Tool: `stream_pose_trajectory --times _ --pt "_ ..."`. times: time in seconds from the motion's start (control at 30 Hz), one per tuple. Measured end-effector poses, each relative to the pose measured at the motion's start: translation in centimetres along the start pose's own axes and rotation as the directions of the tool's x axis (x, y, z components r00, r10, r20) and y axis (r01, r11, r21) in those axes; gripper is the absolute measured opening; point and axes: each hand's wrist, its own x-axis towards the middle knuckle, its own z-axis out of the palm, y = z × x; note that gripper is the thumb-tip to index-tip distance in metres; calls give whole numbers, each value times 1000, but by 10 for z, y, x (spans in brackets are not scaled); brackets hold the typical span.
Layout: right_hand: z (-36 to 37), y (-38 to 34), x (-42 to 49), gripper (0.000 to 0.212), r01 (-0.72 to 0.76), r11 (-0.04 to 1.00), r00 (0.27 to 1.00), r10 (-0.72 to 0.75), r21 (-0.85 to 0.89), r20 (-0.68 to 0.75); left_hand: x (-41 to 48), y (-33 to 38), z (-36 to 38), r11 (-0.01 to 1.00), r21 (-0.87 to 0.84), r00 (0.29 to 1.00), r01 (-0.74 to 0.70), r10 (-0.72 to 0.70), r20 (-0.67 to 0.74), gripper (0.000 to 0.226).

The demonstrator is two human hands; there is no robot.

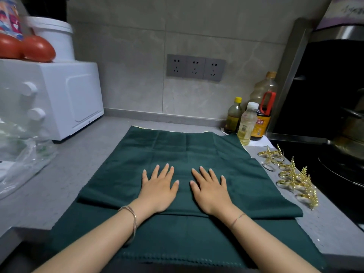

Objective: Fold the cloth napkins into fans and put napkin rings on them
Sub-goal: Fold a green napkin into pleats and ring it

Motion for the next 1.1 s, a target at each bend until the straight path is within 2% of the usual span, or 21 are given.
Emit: stream_pose_trajectory --times 0.37,0.63,0.7,0.83,0.93,1.0,1.1 --pt "-29 111 -30 58 -180 983 983 179 -22 -43 -15 -47 -8 993 9 993 118 -117 -34 70" --pt "-37 120 -16 65 -260 963 963 264 -64 54 -27 -91 -17 976 -11 975 218 -218 -41 66" --pt "-38 103 -3 63 -219 975 975 220 -18 43 -26 -93 -17 977 -20 976 213 -214 -42 65" --pt "-37 39 33 51 58 989 998 -59 137 5 -24 -95 -15 975 -22 974 221 -222 -50 66" --pt "-36 -3 65 57 154 982 988 -154 111 -6 -24 -94 -13 973 -37 971 227 -229 -70 67" --pt "-34 -20 88 61 143 985 989 -146 102 23 -24 -93 -12 973 -45 970 228 -231 -81 68" --pt "-28 -31 118 66 44 995 995 -51 93 80 -23 -94 -11 973 -47 970 225 -228 -87 67"
